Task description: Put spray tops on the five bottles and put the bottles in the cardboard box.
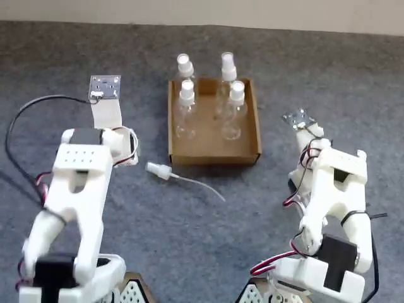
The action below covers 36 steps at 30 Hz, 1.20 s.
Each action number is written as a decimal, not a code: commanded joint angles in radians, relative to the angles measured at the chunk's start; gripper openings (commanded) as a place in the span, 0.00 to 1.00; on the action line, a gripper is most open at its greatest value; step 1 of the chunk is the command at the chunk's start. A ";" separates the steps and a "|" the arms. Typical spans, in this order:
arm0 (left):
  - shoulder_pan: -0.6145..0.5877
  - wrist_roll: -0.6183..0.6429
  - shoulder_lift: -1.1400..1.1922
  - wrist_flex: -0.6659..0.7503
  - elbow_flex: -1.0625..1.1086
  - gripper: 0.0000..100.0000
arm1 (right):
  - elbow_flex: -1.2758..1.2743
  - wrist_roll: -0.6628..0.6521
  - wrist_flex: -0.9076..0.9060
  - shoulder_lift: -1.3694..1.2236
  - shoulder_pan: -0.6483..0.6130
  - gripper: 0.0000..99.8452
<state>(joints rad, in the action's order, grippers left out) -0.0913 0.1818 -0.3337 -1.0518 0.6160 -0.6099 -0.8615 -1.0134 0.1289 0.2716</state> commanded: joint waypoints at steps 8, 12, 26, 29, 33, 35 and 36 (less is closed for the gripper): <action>0.139 0.420 0.191 -0.017 -0.099 0.17 | 0.036 -0.006 0.054 -0.027 0.015 0.01; 0.177 0.460 0.229 0.064 -0.091 0.17 | 0.036 -0.006 0.054 -0.031 0.016 0.01; 0.239 0.506 0.412 0.110 -0.125 0.16 | 0.035 -0.006 0.054 -0.031 0.015 0.01; 0.249 0.506 0.424 0.106 -0.127 0.16 | 0.035 -0.006 0.054 -0.031 0.019 0.01; 0.234 0.499 0.421 0.104 -0.128 0.16 | 0.035 -0.006 0.054 -0.031 0.036 0.01; 0.220 0.473 0.421 0.092 -0.125 0.16 | 0.035 -0.006 0.054 -0.031 0.042 0.01; 0.217 0.428 0.421 0.066 -0.128 0.16 | 0.035 -0.006 0.054 -0.031 0.045 0.01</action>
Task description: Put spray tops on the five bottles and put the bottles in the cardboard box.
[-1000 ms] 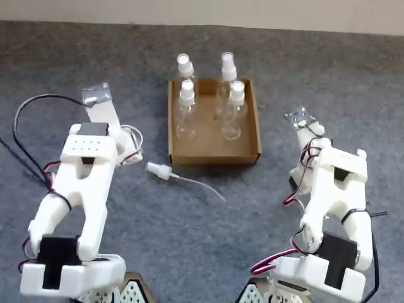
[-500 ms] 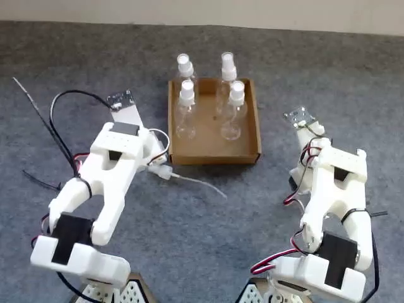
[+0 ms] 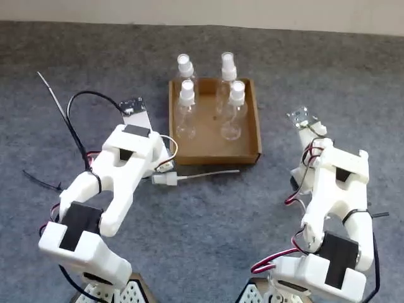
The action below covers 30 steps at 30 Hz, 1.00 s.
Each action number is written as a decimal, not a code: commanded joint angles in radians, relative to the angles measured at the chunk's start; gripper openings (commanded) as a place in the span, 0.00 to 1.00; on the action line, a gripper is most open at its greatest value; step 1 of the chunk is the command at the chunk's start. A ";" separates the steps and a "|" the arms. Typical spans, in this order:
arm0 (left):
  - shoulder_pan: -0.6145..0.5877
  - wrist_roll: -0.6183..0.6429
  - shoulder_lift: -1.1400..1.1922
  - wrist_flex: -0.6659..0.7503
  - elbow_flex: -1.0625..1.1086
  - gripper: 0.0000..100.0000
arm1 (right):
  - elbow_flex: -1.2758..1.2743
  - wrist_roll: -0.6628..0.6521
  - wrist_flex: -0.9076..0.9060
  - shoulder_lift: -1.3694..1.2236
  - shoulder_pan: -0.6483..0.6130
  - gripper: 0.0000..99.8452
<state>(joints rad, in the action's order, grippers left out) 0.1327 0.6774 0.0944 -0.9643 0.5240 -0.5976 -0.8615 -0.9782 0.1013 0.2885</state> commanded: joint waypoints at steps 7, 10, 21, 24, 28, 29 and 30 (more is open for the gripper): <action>-0.010 -0.456 -0.007 -0.267 -0.110 0.17 | 0.022 -0.006 0.019 -0.004 0.039 0.01; -0.008 -0.578 -0.007 -0.350 -0.134 0.17 | 0.022 -0.006 0.019 -0.004 0.036 0.01; -0.004 -0.786 -0.208 -0.362 0.016 0.16 | 0.022 -0.006 0.019 -0.004 0.041 0.01; -0.004 -0.862 -0.378 -0.370 0.065 0.17 | 0.022 -0.006 0.019 -0.004 0.041 0.01; 0.001 -1.068 -0.545 -0.442 0.076 0.16 | 0.022 -0.006 0.019 -0.004 0.041 0.01; 0.012 -1.112 -0.562 -0.466 0.076 0.16 | 0.022 -0.006 0.019 -0.004 0.039 0.01; 0.025 -1.155 -0.570 -0.485 0.079 0.17 | 0.021 -0.006 0.019 -0.004 0.036 0.01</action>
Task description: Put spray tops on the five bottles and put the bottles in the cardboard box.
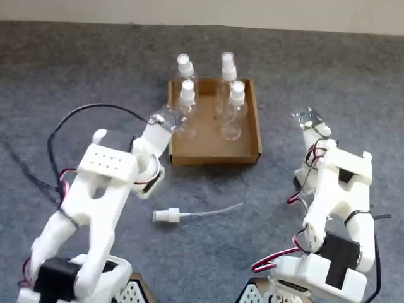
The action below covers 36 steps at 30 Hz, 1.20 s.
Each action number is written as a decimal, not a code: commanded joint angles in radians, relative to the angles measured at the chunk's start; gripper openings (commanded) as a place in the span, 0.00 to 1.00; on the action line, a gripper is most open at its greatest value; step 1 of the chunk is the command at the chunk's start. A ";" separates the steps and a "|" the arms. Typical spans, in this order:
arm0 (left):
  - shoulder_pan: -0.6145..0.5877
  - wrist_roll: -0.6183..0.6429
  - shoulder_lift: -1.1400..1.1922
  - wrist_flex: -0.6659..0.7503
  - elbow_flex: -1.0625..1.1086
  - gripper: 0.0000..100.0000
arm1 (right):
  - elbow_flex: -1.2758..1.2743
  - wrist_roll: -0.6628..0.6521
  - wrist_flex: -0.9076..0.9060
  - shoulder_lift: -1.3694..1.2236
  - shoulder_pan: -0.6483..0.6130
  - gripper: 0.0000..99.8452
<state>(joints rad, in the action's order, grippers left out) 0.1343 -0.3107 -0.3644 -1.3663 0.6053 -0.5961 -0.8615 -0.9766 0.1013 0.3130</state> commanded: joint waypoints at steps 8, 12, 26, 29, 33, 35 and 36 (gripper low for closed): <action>0.205 -0.269 -0.013 -0.058 0.074 0.17 | 0.015 -0.006 0.018 -0.004 -0.010 0.01; 0.257 -0.270 0.033 0.000 0.067 0.17 | 0.016 -0.006 0.018 -0.004 -0.004 0.01; 0.341 -0.272 0.292 0.132 0.085 0.15 | 0.015 -0.006 0.018 -0.001 -0.004 0.01; 0.344 -0.298 0.297 0.138 0.111 0.07 | 0.015 -0.006 0.018 0.001 -0.004 0.01; 0.348 -0.358 0.297 0.135 0.143 0.04 | 0.015 -0.006 0.018 -0.002 -0.004 0.01; 0.348 -0.358 0.285 0.133 0.143 0.03 | 0.015 -0.006 0.018 -0.004 -0.004 0.01; 0.348 -0.358 0.268 0.133 0.143 0.03 | 0.015 -0.006 0.018 -0.004 -0.004 0.01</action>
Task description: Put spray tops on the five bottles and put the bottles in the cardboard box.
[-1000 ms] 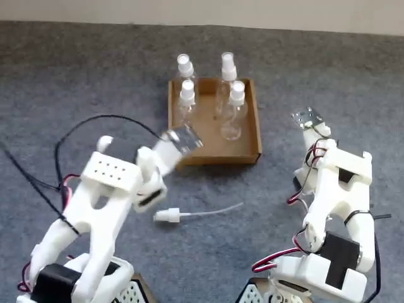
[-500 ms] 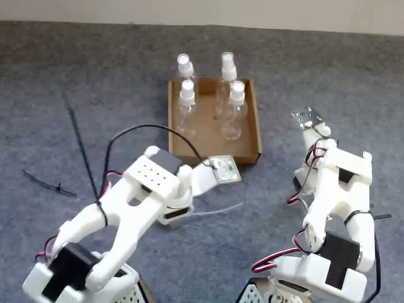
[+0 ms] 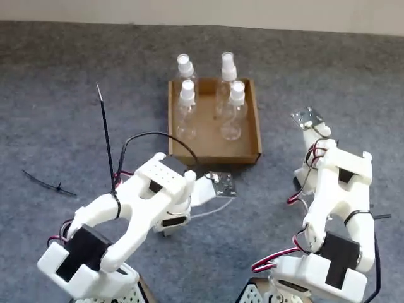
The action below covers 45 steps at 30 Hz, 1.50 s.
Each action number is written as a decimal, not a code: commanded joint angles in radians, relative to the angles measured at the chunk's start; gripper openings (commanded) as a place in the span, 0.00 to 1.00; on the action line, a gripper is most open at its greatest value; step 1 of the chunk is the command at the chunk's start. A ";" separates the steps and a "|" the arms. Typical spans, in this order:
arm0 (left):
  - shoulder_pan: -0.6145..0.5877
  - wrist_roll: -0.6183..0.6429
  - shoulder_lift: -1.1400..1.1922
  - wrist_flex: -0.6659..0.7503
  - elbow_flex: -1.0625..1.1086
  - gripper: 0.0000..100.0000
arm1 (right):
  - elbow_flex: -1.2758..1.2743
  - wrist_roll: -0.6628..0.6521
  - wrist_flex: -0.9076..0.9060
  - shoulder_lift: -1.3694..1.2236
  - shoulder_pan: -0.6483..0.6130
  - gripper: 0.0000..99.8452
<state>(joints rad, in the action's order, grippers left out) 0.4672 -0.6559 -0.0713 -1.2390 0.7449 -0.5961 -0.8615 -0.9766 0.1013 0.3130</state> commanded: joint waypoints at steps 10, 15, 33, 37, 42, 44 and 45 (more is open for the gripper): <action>-0.007 -0.018 -0.550 -0.242 -0.007 0.02 | 0.015 -0.006 0.018 -0.004 -0.005 0.01; -0.111 0.098 -0.883 -0.385 -0.131 0.02 | 0.016 -0.006 0.018 -0.004 -0.012 0.01; -0.627 0.678 -0.484 -0.206 -0.326 0.02 | 0.012 -0.006 0.018 -0.005 -0.005 0.01; -0.656 0.809 -0.386 -0.127 -0.320 0.02 | 0.012 -0.006 0.018 -0.005 -0.010 0.01; -0.670 0.959 -0.236 -0.063 -0.317 0.02 | 0.012 -0.006 0.018 -0.005 -0.012 0.01; -0.670 1.016 -0.180 -0.029 -0.318 0.02 | 0.012 -0.006 0.018 -0.005 -0.010 0.01; -0.670 1.040 -0.153 -0.009 -0.318 0.02 | 0.010 -0.006 0.018 -0.005 -0.008 0.01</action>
<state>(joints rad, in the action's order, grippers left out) -0.1972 0.2785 -0.2984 -1.3218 0.4580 -0.5961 -0.8615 -0.9766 0.1013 0.3130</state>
